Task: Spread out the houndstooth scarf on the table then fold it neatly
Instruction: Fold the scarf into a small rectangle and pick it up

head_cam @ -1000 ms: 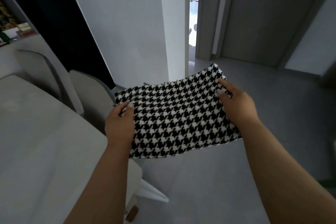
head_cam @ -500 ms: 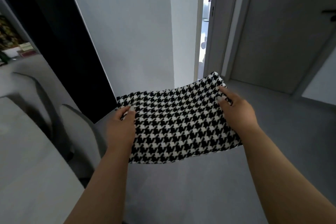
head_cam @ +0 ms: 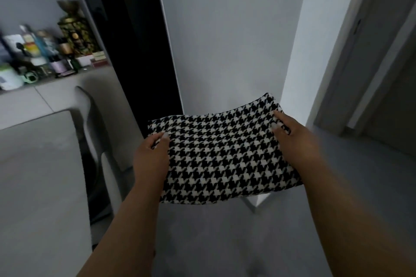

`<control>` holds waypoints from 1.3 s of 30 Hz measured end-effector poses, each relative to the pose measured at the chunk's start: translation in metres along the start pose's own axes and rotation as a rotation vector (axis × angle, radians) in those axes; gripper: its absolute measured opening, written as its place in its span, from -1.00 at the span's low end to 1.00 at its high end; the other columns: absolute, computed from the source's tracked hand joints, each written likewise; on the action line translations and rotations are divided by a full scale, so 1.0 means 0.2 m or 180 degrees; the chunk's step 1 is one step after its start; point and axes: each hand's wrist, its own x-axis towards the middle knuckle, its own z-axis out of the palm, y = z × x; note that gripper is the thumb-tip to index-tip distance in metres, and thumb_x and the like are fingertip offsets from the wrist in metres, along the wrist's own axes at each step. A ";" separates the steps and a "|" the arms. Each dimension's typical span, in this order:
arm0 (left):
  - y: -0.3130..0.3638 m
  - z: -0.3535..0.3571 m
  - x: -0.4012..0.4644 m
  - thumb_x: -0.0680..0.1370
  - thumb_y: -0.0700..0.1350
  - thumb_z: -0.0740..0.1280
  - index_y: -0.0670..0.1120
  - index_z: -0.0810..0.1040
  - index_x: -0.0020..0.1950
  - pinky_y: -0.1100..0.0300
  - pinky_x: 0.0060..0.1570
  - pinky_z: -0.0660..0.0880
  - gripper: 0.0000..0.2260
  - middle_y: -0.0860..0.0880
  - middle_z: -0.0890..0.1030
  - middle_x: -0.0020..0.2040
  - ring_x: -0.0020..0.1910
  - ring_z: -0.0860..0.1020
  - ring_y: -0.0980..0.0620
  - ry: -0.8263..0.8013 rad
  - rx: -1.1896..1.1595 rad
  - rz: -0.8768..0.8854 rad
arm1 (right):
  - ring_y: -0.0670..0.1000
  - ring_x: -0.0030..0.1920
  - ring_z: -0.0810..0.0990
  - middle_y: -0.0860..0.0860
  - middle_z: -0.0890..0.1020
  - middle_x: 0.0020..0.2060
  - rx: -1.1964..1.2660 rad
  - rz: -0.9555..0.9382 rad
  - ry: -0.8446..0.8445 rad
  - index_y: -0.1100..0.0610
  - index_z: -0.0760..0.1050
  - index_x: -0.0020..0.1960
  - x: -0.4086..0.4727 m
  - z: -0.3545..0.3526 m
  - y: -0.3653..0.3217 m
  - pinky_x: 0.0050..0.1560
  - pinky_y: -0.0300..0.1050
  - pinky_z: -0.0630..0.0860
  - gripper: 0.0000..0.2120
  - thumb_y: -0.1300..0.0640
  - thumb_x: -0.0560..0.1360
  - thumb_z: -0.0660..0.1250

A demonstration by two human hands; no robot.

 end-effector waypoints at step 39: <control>-0.10 -0.53 2.12 0.57 0.06 0.29 -0.03 0.60 0.20 0.11 0.20 0.42 -0.72 0.04 0.57 0.04 0.10 0.51 0.03 0.2284 0.0190 -0.0583 | -0.01 0.24 0.49 -0.05 0.43 0.37 0.0639 -0.1352 -0.1941 -0.15 0.34 0.42 1.90 2.17 -1.22 0.23 -0.22 0.35 -0.61 -0.09 0.59 0.17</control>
